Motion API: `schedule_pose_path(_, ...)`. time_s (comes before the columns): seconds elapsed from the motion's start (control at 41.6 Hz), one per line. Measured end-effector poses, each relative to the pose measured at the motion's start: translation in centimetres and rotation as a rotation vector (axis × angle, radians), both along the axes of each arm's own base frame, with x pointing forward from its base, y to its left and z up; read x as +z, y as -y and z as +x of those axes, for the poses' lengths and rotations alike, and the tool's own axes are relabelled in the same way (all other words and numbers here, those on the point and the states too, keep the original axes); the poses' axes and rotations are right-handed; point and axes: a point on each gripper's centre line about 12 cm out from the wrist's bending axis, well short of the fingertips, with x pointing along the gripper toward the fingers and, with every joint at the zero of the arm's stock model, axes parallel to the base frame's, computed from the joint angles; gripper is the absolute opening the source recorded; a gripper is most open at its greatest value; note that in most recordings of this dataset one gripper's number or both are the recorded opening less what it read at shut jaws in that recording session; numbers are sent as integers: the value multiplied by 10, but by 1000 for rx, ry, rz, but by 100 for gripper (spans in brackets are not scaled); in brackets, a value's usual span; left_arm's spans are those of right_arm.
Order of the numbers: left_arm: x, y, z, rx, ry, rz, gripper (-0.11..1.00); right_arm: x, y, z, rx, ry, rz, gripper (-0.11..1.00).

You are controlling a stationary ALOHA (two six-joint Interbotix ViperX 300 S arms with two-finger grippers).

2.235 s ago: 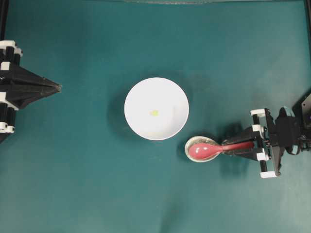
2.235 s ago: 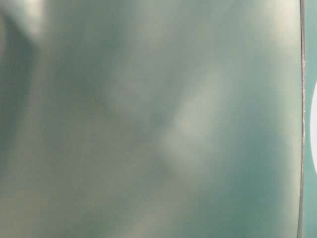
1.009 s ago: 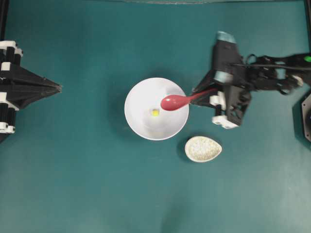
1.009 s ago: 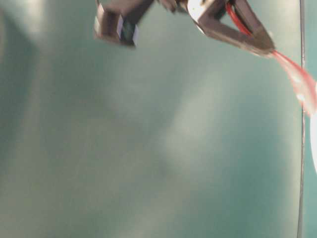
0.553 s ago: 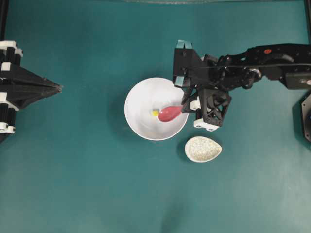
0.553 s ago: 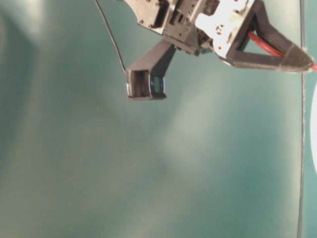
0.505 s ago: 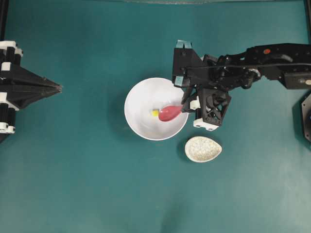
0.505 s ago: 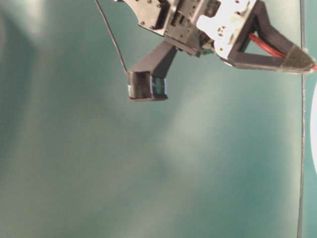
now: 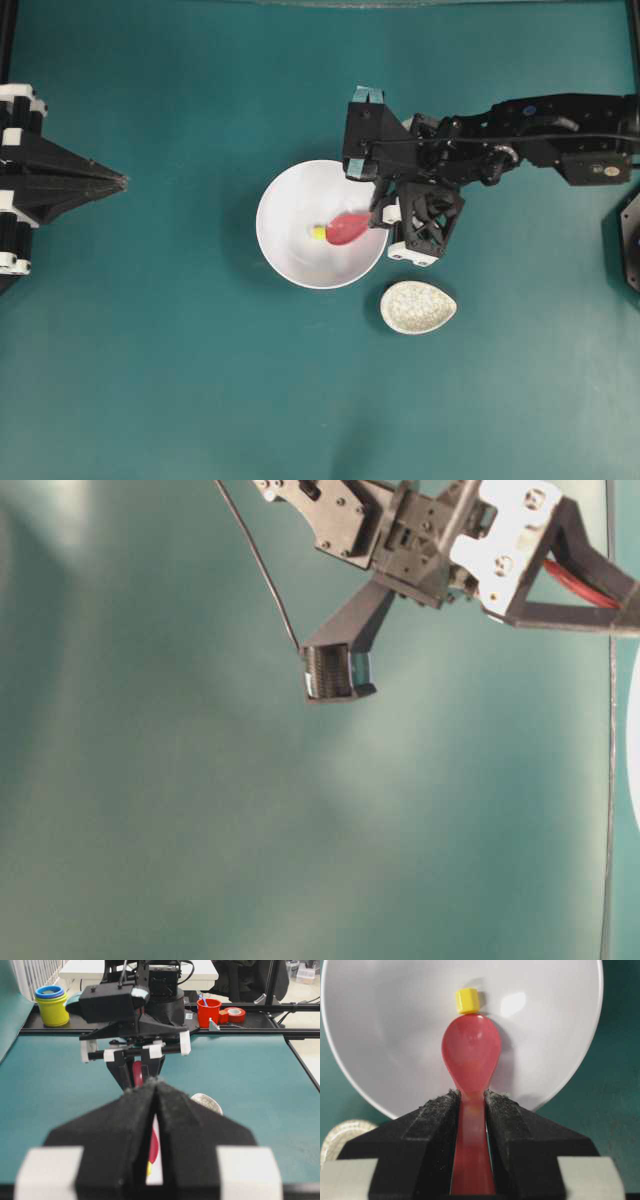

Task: Scoop the yellow hexagonal prism block from the bowl with a spoon using the right arm.
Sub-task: 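Lower the spoon bowl into the white bowl beside the yellow block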

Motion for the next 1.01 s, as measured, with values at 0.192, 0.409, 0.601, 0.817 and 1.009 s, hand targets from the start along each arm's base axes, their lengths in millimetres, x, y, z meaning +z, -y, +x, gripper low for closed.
schedule_pose_path(0.192,0,0,0,0,-2,-1,0,-4,2,6,-7,13,-8,23)
schedule_pose_path(0.409,-1,0,0,0,-8,0,0,-3,5,18,-11,51,-25,23)
schedule_pose_path(0.601,-1,0,0,0,-9,0,0,0,4,27,-14,90,-38,23)
schedule_pose_path(0.817,0,0,0,0,-6,-2,0,2,3,30,-17,121,-47,23)
schedule_pose_path(1.009,-1,0,0,0,-11,-2,0,4,0,33,-19,145,-50,23)
